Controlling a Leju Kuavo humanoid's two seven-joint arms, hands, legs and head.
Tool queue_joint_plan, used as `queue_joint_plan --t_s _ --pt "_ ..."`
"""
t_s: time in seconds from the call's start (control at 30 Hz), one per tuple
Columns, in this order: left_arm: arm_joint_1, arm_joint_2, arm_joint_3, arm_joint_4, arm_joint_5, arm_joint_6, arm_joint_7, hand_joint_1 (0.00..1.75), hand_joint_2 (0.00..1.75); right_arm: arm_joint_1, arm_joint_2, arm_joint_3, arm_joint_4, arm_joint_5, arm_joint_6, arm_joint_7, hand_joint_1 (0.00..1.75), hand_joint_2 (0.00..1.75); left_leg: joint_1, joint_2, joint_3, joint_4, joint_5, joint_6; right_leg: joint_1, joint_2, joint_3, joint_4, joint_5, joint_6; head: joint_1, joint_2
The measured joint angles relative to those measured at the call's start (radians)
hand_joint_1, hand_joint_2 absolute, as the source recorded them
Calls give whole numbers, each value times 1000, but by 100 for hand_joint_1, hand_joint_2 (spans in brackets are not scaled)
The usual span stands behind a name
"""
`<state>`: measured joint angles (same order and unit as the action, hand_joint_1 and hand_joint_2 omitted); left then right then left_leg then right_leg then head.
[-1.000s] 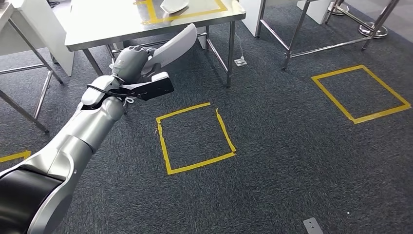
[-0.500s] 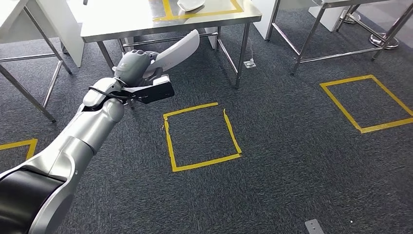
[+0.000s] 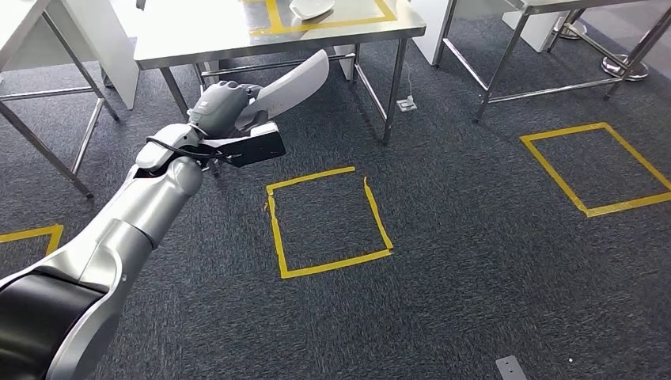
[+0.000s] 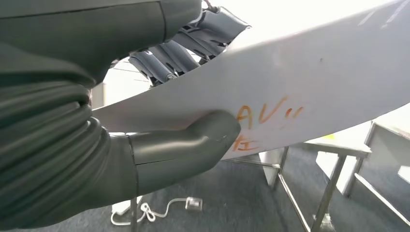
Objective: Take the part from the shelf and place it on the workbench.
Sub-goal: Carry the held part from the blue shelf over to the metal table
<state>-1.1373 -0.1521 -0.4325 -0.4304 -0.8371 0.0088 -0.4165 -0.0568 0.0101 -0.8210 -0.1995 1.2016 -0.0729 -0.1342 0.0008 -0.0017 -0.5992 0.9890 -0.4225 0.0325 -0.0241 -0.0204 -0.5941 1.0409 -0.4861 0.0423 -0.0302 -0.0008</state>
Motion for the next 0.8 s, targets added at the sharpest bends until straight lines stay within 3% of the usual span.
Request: queue_joint_plan --t_s 0.1,0.13,0.17,0.2,0.27,0.33,0.37,0.4,0.47,0.53,0.6,0.63,0.67,0.7,0.73,0.8 --pt "-6 -9 0 1 0 -6 0 175 175 2 -1 -4 0 -3 4 2 0 0 5 -4 7 -10 2 2 -5 16 -96 182 -78 8 4 0" --pt "-4 -11 0 2 0 -7 0 175 175 3 -1 -6 0 -4 6 3 0 0 7 -6 8 -9 -1 -1 -8 16 -123 225 -86 13 5 0" --pt "-2 -11 0 4 0 -7 0 175 175 3 -1 -8 0 -5 9 4 0 0 9 -9 8 -5 -5 -6 -12 16 -133 233 -75 17 5 0" --pt "0 -12 0 5 0 -7 -1 175 175 4 -1 -10 0 -5 12 4 0 0 14 -11 8 2 -11 -13 -17 16 -122 201 -46 23 5 0" --pt "0 -12 0 5 0 -7 -1 175 175 4 1 -13 0 -3 16 3 0 0 23 -15 6 26 -30 -35 -27 19 -66 77 14 38 8 0" --pt "0 -11 0 5 0 -7 -2 175 175 4 5 -16 0 -1 18 2 0 0 24 -19 -1 48 -49 -54 -29 27 -31 12 24 28 12 0" --pt "-1 -10 0 4 0 -7 -3 175 175 4 7 -18 1 0 19 1 0 0 22 -21 -2 51 -54 -61 -27 30 -29 14 12 16 14 0" --pt "0 -10 0 4 0 -7 -3 175 175 4 8 -19 0 0 19 1 0 0 23 -23 0 50 -58 -65 -26 29 -28 15 8 -1 15 0" --pt "-1 -9 0 2 0 -7 -2 175 175 4 11 -19 0 0 21 2 0 0 25 -18 0 58 -65 -73 -25 27 -19 16 -1 -20 12 0" --pt "-3 -7 0 0 0 -8 2 175 175 3 12 -20 0 0 25 4 0 0 24 -8 -41 137 -93 -76 -23 27 -3 13 -11 -36 9 0" --pt "-2 -5 0 0 -1 -8 6 175 175 4 12 -21 0 1 30 5 0 0 21 -3 -127 274 -128 -73 -16 27 14 12 -26 -46 8 0" --pt "1 -4 0 1 -2 -8 8 175 175 4 12 -22 0 1 31 6 0 0 19 -3 -167 325 -132 -69 -12 27 25 11 -35 -49 8 0" --pt "5 -4 0 1 -4 -8 10 175 175 5 12 -23 0 1 32 7 0 0 15 -3 -192 343 -116 -62 -7 27 37 11 -45 -51 8 0" --pt "7 -4 0 2 -7 -8 11 175 175 6 12 -24 0 1 32 8 0 0 10 -4 -197 321 -79 -51 -3 28 52 10 -56 -53 8 0" --pt "8 -3 0 1 -8 -8 12 175 175 6 12 -24 0 1 31 8 0 0 2 -4 -185 263 -26 -37 3 29 69 9 -67 -53 8 0" --pt "8 -3 0 0 -9 -8 14 175 175 6 16 -25 1 2 31 9 0 0 -16 -4 -136 135 54 -1 8 28 97 -2 -88 -50 13 0"
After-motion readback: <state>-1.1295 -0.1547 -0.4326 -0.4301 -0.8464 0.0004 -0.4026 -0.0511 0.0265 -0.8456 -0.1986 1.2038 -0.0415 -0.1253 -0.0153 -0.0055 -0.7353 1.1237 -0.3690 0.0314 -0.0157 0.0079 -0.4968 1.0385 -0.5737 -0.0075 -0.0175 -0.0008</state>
